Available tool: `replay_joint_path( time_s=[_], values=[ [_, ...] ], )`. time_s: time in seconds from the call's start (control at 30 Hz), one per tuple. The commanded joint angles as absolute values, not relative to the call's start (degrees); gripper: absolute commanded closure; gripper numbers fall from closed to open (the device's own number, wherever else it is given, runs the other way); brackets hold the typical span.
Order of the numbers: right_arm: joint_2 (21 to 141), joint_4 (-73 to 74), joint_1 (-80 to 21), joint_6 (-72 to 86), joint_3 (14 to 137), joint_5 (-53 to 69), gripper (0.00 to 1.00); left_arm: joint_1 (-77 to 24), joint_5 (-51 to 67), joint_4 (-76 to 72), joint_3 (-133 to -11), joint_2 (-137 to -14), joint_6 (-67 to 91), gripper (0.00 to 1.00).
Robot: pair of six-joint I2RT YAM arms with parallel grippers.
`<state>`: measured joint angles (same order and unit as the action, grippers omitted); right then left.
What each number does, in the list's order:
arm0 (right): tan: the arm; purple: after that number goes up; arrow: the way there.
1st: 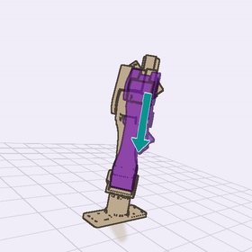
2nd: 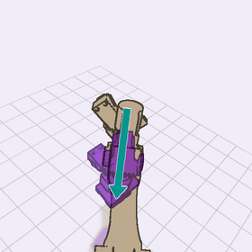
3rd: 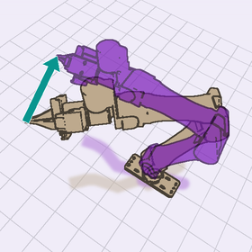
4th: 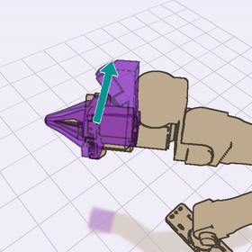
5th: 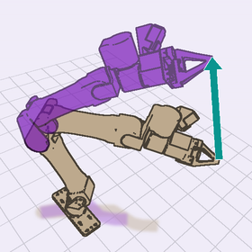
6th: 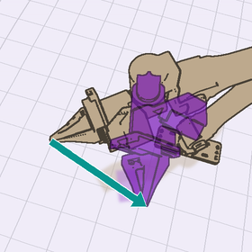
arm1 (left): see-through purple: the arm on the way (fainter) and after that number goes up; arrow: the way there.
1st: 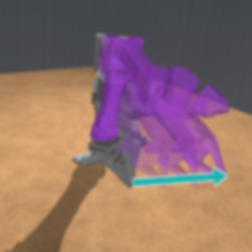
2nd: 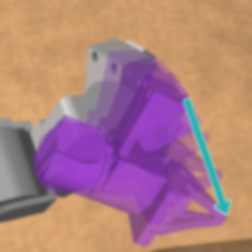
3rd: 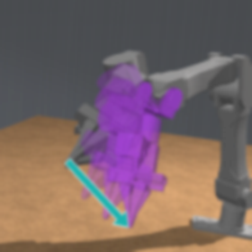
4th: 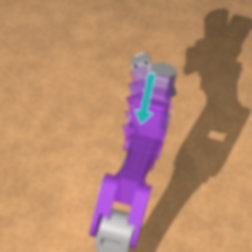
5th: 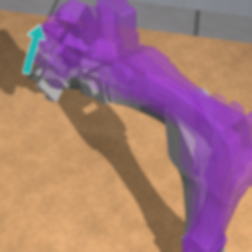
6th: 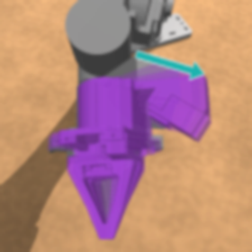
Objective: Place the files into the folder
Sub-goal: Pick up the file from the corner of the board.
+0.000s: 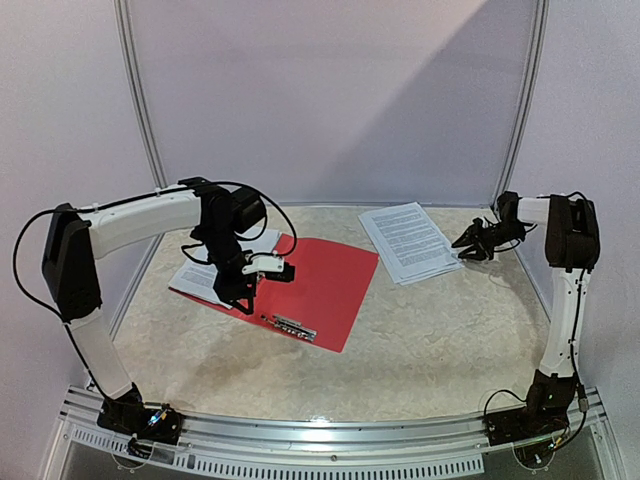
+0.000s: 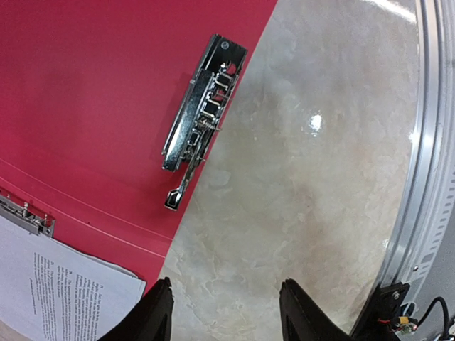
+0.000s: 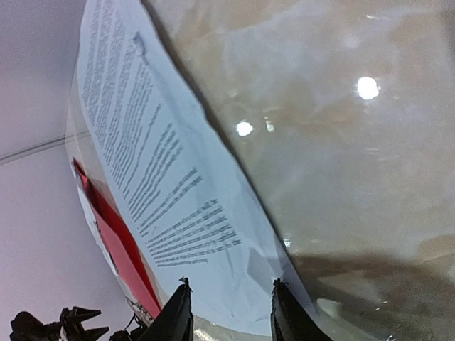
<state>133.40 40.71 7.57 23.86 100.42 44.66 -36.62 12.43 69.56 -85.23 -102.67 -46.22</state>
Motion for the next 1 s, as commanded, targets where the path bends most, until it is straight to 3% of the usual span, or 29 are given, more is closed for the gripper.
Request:
replay_joint_path(
  time_s=[0.0, 0.4, 0.97],
  values=[
    [128.95, 40.18, 7.82, 23.61, 96.36, 36.70, 0.63, -37.36, 12.04, 70.40, -86.05, -103.72, -46.06, 0.49],
    [117.56, 25.92, 7.80, 32.98, 81.14, 32.63, 0.61, -37.71, 11.46, 70.06, -85.52, -103.97, -46.44, 0.49],
    [122.45, 18.26, 7.81, 39.05, 77.61, 37.14, 0.59, -37.88, 11.13, 69.96, -85.08, -104.07, -46.32, 0.49]
  ],
)
